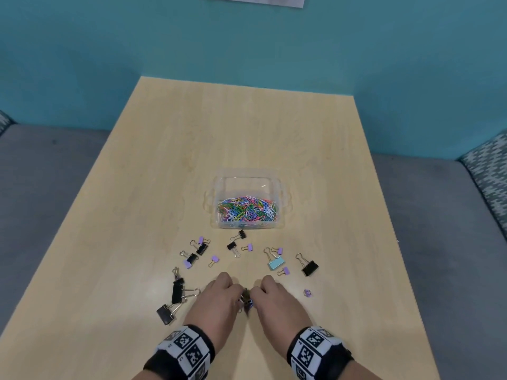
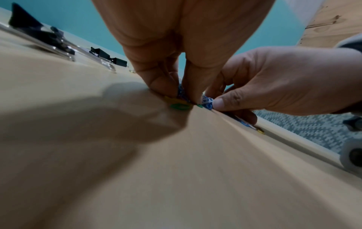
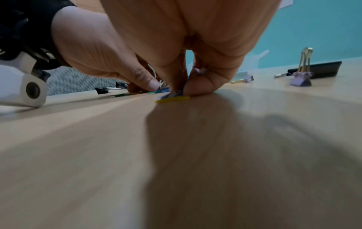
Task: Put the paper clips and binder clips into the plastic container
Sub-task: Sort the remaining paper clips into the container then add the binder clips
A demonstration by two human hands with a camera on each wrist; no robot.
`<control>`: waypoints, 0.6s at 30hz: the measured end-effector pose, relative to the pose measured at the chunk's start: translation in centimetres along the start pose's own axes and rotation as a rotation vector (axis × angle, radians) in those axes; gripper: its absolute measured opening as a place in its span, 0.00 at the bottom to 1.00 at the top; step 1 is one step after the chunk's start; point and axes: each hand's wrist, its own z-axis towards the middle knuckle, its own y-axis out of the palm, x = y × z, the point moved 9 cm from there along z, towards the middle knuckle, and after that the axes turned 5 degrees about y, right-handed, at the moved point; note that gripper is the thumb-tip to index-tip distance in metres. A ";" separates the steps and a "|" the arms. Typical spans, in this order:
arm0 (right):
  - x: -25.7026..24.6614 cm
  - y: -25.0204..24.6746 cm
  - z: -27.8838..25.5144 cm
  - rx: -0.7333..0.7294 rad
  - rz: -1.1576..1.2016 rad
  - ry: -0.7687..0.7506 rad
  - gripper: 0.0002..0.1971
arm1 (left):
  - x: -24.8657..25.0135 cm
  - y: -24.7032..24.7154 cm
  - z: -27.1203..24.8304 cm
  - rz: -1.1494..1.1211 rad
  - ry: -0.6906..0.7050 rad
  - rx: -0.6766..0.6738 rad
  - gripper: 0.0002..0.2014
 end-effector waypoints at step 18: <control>1.1 -2.7 1.4 -0.133 0.137 0.006 0.06 | -1.4 -2.6 1.1 -0.276 -0.179 -0.122 0.11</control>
